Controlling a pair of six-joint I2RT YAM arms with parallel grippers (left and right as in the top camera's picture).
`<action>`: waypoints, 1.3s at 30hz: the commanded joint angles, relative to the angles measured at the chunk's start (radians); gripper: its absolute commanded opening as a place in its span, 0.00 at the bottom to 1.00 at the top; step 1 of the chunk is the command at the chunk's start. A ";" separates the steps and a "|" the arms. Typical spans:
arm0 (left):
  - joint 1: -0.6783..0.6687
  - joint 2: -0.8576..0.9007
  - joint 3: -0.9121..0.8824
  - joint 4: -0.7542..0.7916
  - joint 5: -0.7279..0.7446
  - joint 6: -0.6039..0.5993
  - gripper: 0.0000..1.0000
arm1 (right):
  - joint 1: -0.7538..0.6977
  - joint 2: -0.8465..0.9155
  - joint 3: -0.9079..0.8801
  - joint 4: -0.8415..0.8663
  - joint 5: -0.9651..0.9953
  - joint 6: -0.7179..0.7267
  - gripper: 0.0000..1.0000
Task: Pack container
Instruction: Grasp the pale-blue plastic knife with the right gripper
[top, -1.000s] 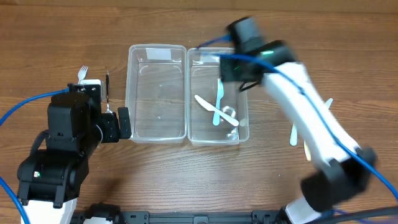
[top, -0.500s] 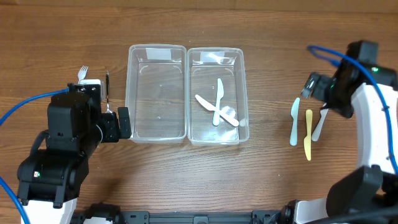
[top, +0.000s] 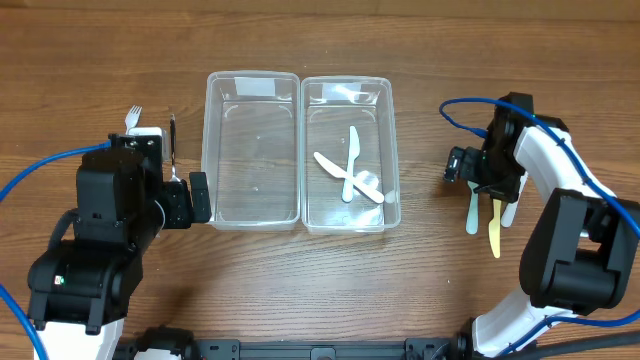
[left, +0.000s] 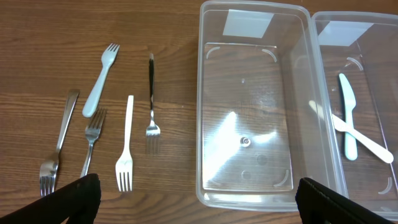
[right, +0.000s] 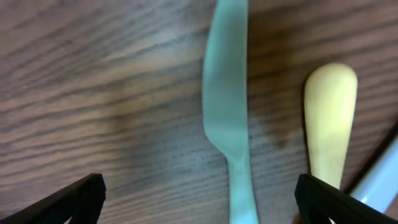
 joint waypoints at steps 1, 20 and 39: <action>0.005 -0.003 0.021 0.003 -0.006 0.012 1.00 | 0.002 0.001 -0.018 0.029 0.000 -0.022 1.00; 0.005 -0.003 0.021 0.002 -0.006 0.012 1.00 | 0.002 0.004 -0.127 0.131 0.011 -0.022 0.85; 0.005 -0.003 0.021 0.002 -0.006 0.012 1.00 | 0.002 0.004 -0.126 0.112 0.037 -0.017 0.29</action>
